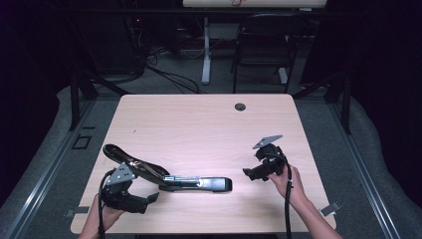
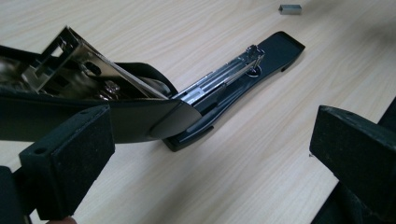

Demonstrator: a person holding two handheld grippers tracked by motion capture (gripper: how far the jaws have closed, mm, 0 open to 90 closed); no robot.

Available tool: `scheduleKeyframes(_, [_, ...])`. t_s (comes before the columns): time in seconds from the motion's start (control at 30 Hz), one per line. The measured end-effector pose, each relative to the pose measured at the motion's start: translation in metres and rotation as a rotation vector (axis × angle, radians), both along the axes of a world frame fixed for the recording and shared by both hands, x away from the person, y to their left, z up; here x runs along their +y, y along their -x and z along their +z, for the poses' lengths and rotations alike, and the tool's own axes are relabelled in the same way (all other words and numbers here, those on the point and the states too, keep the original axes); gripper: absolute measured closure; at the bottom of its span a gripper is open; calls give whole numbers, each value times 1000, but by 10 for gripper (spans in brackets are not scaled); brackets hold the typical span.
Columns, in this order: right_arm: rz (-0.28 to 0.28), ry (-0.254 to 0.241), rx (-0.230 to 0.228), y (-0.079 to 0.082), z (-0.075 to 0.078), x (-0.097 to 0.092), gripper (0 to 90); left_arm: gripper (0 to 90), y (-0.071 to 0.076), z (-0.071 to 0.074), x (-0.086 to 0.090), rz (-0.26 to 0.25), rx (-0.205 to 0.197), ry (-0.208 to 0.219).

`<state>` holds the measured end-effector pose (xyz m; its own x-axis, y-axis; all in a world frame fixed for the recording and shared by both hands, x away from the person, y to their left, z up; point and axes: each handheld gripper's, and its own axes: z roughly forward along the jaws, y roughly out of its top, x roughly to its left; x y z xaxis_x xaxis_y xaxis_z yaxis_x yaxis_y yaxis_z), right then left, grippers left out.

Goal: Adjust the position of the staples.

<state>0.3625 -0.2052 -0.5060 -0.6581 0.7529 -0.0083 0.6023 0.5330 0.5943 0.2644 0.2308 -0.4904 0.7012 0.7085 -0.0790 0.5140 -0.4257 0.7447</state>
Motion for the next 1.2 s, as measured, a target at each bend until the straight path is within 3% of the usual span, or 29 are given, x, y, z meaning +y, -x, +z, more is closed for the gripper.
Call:
scheduleKeyframes(0.17, [-2,2,1,-8,0,-5,120,0,1,-6,5,-25,58,-17])
scheduleKeyframes(0.43, [-40,-15,29,-25,-1,-12,185,0,-2,-8,13,13,74,-13])
scheduleKeyframes(0.63, [-46,-36,110,-40,-10,-10,284,0,-5,-9,16,41,105,-15])
scheduleKeyframes(0.77, [-2,-3,137,-41,-16,-3,418,0,-5,-10,17,49,104,-19])
scheduleKeyframes(1.0, [72,3,197,-44,-21,9,579,0,-7,-10,18,60,98,-28])
scheduleKeyframes(1.03, [94,30,209,-44,-22,13,612,0,-7,-10,18,58,99,-27])
scheduleKeyframes(1.2, [98,55,224,-41,-26,22,695,0,-9,-13,18,52,122,-44])
